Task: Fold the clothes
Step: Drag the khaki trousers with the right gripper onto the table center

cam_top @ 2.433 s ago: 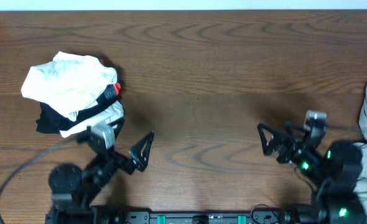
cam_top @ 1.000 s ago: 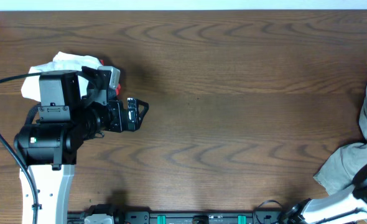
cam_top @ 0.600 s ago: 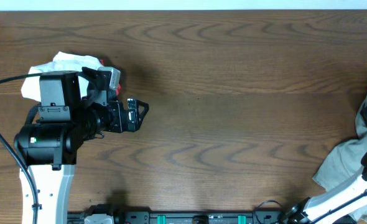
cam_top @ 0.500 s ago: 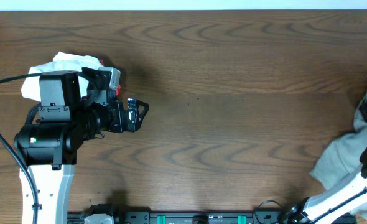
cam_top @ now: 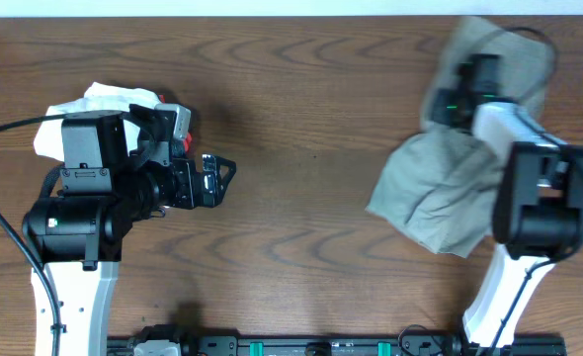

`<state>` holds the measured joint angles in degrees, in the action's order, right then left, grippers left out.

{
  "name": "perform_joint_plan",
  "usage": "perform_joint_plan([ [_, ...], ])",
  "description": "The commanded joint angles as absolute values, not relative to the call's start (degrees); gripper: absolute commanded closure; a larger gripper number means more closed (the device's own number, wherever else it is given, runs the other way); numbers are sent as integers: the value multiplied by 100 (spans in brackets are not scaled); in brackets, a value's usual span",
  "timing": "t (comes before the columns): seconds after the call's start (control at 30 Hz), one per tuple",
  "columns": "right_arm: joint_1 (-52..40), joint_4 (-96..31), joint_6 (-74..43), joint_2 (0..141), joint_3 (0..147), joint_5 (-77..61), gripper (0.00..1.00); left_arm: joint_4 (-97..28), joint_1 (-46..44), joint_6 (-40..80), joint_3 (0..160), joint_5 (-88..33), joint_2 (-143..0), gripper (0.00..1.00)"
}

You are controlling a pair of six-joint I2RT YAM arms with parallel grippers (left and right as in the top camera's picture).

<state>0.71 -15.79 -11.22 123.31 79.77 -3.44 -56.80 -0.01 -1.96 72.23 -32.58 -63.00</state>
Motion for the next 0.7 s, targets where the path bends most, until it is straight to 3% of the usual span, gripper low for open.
perform_joint_plan([
  [0.0,-906,-1914,36,12934,7540,-1022,99,-5647,14,-301,7336,-3225,-6300,2],
  [0.13,-1747,-2154,539,12895,7540,-102,99,-5627,14,-301,7336,-3225,-6300,2],
  [0.27,-2071,-2307,690,12516,7544,-16,99,-5625,14,-303,7336,-3214,-6300,2],
  [0.43,-1898,-2521,683,11393,7544,-869,95,-5625,14,-301,7336,-3140,-6300,2],
  [0.5,-1750,-2679,526,10910,7544,-1173,91,-5625,14,-301,7336,-3142,-6300,2],
  [0.57,-1581,-2939,69,10560,7542,-1184,79,-5614,14,-301,7336,-3142,-6302,2],
  [0.67,-1249,-3601,-707,10348,7542,-1199,83,-5579,14,-301,7336,-3142,-6302,2],
])
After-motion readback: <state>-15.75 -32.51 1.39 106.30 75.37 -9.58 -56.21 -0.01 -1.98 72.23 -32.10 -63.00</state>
